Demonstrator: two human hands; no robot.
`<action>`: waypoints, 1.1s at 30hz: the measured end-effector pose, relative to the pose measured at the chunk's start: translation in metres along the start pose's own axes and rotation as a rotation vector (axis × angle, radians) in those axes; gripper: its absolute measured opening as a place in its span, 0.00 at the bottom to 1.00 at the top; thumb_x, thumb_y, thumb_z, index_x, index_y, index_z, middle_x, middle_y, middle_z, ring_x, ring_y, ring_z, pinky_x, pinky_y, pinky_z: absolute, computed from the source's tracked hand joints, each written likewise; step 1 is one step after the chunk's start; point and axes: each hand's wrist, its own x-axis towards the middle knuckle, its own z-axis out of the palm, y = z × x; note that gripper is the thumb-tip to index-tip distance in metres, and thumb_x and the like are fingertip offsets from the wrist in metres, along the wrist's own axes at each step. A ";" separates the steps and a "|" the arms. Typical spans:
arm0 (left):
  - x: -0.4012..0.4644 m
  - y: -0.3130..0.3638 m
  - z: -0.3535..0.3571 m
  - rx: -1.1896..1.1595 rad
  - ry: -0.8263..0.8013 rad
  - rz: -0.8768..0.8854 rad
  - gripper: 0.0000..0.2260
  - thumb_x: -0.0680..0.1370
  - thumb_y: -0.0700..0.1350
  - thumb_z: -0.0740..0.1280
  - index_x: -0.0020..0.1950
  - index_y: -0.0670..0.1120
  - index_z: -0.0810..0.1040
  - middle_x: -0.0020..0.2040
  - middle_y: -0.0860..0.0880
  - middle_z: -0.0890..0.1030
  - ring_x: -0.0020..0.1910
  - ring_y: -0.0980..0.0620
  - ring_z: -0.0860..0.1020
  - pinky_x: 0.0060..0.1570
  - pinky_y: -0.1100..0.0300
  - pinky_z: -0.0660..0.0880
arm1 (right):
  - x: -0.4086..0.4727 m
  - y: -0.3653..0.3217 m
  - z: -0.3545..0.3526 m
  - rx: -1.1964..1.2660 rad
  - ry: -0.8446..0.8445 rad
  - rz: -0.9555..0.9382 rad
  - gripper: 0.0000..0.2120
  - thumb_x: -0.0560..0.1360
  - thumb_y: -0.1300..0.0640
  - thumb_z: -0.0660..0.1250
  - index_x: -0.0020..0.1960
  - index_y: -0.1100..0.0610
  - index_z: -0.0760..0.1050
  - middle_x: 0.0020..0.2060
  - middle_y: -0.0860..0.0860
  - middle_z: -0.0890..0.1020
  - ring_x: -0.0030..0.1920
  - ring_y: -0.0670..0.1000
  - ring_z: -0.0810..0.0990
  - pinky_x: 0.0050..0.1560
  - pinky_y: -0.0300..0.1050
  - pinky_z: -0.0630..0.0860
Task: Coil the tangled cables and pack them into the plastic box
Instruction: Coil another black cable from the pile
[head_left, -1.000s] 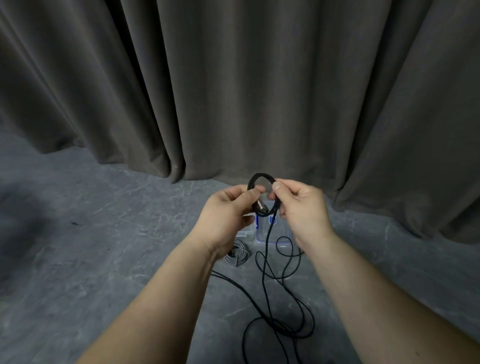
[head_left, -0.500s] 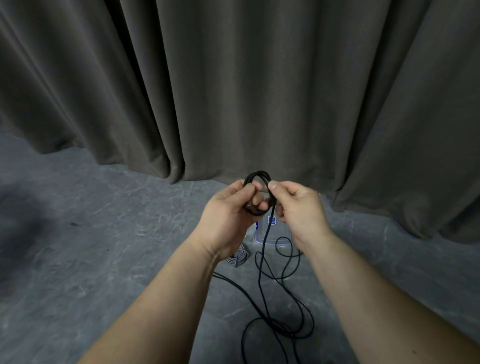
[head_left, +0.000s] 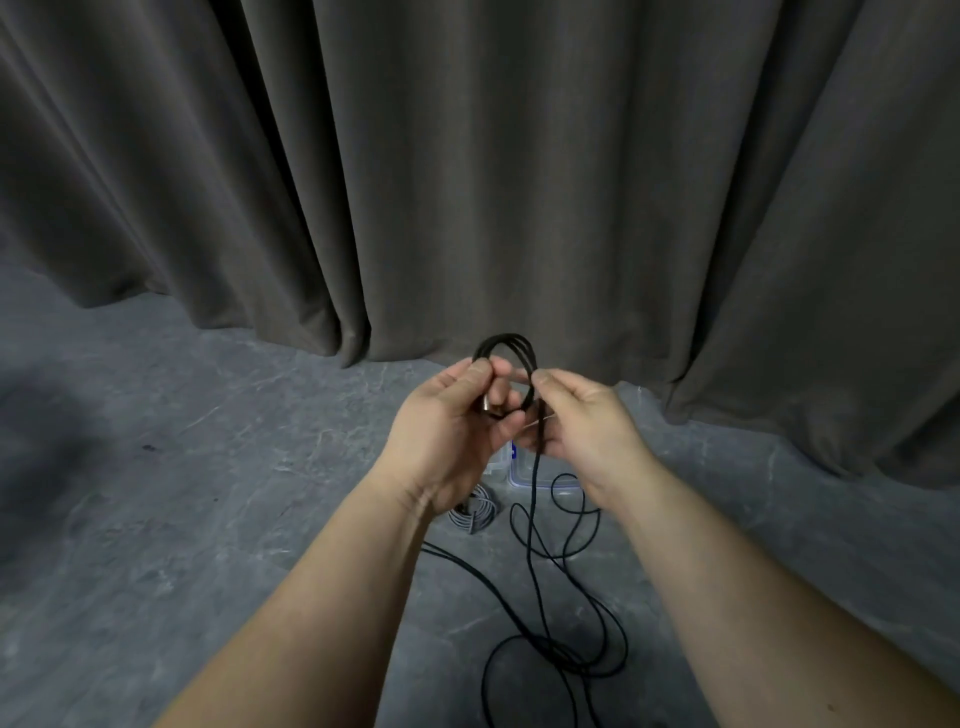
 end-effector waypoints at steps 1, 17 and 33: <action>0.002 0.002 -0.002 -0.040 0.032 0.021 0.11 0.82 0.42 0.56 0.44 0.44 0.74 0.30 0.51 0.72 0.35 0.56 0.75 0.40 0.63 0.77 | -0.001 0.002 0.000 -0.053 -0.008 0.015 0.08 0.81 0.58 0.59 0.51 0.52 0.77 0.34 0.54 0.80 0.31 0.51 0.78 0.38 0.44 0.77; 0.010 0.012 -0.022 0.149 0.390 0.229 0.08 0.82 0.41 0.60 0.45 0.47 0.76 0.32 0.52 0.76 0.39 0.56 0.77 0.49 0.58 0.73 | -0.015 -0.009 -0.002 -1.263 -0.023 -0.387 0.05 0.76 0.53 0.66 0.48 0.48 0.80 0.45 0.45 0.83 0.47 0.49 0.80 0.48 0.43 0.74; 0.001 -0.018 -0.007 0.376 0.110 -0.107 0.12 0.83 0.44 0.56 0.42 0.43 0.73 0.31 0.49 0.71 0.35 0.53 0.73 0.39 0.59 0.72 | -0.005 -0.017 -0.009 -0.648 0.201 -0.370 0.14 0.66 0.52 0.78 0.35 0.51 0.71 0.26 0.45 0.74 0.28 0.41 0.71 0.33 0.38 0.69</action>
